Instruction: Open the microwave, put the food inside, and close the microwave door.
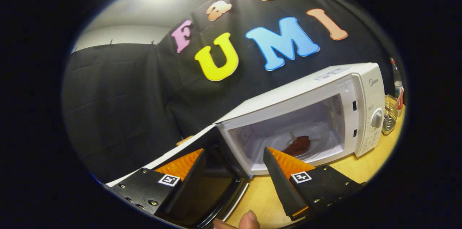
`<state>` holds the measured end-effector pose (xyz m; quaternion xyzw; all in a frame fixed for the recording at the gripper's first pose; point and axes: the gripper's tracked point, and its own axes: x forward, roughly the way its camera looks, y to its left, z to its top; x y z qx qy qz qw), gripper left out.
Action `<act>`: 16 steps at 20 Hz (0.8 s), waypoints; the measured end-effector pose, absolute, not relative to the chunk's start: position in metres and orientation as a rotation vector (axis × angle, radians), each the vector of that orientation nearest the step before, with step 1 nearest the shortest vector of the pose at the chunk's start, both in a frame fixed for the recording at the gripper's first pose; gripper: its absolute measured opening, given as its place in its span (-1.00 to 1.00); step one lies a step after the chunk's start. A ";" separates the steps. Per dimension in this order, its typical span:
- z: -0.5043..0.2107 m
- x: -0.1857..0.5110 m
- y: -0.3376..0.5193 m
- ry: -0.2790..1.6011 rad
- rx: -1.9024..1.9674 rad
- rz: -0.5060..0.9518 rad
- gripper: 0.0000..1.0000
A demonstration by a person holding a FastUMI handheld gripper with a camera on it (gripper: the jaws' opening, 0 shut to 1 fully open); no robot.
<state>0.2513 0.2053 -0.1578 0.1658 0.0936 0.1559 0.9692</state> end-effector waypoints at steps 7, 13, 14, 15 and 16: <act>-0.085 0.113 0.296 0.043 0.238 0.623 0.91; -0.117 0.070 0.353 0.085 0.170 0.709 0.92; -0.122 0.069 0.356 0.059 0.148 0.704 0.92; -0.120 0.073 0.358 0.020 0.113 0.680 0.93; -0.116 0.073 0.354 0.001 0.091 0.662 0.91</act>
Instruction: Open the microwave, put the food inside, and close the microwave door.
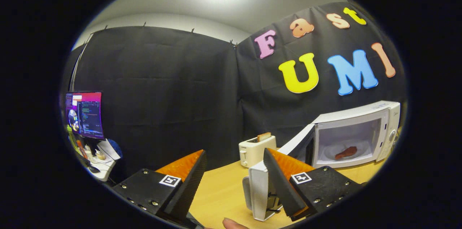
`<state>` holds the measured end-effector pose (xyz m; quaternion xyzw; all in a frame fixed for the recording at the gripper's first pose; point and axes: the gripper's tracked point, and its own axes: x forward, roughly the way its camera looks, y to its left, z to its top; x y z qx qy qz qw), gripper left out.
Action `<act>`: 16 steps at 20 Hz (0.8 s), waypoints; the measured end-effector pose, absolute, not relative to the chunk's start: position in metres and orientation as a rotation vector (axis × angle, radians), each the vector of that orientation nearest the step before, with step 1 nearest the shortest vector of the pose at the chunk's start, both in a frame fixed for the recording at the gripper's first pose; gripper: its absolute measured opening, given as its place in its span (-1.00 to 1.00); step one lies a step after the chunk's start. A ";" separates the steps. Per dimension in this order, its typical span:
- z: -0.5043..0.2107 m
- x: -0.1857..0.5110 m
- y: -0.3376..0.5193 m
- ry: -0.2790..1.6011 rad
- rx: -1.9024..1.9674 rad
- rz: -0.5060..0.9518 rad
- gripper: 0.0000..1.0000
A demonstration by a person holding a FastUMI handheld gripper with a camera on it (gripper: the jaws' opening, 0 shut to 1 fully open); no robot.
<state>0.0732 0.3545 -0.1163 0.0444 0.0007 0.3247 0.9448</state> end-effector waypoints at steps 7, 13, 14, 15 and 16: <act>-0.144 0.056 0.409 0.077 -0.024 0.764 0.37; -0.208 0.084 0.398 0.152 -0.199 0.615 -0.32; -0.210 0.088 0.388 0.156 -0.188 0.596 -0.32; -0.217 0.086 0.387 0.180 -0.161 0.595 -0.32; -0.218 0.089 0.384 0.197 -0.145 0.609 -0.61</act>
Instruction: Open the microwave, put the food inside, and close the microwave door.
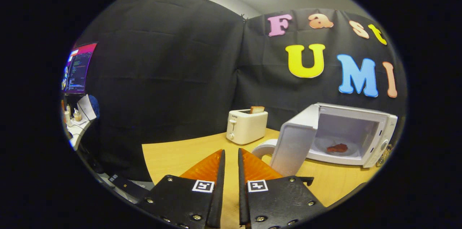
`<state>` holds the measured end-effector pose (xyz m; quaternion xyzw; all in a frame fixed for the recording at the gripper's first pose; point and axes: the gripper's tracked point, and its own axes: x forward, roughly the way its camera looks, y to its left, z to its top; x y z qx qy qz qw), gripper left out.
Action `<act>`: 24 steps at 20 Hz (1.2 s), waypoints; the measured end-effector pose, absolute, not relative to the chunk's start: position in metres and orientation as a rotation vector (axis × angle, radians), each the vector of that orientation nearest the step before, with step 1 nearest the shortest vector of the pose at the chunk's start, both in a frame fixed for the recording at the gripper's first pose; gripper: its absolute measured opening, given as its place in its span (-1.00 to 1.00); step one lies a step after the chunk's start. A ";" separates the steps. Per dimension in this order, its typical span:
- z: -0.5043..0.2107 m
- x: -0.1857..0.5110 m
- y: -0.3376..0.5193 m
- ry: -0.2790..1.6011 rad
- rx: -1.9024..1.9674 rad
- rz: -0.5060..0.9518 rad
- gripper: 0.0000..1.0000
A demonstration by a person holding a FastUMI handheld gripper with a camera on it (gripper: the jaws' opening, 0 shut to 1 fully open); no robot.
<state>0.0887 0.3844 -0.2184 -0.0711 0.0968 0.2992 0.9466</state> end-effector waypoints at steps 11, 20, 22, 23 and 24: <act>-0.210 0.085 0.278 0.124 -0.255 0.402 -0.61; -0.210 0.140 0.150 0.173 -0.162 0.148 -0.61; -0.215 0.166 0.120 0.204 -0.123 0.092 -0.81; -0.216 0.174 0.105 0.220 -0.098 0.064 -0.83; -0.218 0.183 0.092 0.233 -0.080 0.034 -0.83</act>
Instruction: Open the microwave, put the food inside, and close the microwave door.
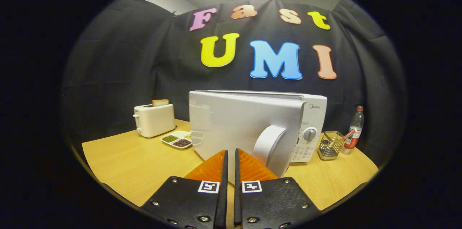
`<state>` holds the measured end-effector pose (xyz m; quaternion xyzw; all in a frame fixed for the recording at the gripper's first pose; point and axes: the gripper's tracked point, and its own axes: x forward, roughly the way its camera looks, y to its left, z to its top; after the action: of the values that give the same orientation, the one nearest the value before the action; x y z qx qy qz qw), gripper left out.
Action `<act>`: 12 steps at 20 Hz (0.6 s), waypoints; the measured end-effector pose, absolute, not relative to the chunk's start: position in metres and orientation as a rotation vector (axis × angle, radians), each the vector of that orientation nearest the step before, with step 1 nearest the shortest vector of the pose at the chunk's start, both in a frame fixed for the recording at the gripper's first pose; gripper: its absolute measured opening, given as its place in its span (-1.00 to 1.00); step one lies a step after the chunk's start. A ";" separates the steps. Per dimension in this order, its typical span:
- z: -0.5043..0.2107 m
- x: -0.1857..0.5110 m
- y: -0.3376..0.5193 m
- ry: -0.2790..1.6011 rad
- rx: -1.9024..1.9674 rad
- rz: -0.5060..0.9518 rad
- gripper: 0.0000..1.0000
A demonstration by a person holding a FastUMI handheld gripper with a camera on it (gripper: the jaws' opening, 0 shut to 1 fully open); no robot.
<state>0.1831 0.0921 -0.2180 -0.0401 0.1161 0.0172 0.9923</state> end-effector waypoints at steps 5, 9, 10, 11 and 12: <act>-0.222 0.230 0.041 0.242 -0.051 -0.078 -0.91; -0.217 0.263 0.019 0.203 -0.088 -0.124 -0.92; -0.216 0.272 0.016 0.196 -0.106 -0.129 -0.92; -0.218 0.281 0.012 0.200 -0.117 -0.137 -0.92; -0.219 0.288 0.009 0.205 -0.119 -0.149 -0.93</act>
<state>0.2877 0.0090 -0.2192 -0.0594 0.1022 -0.0744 0.9902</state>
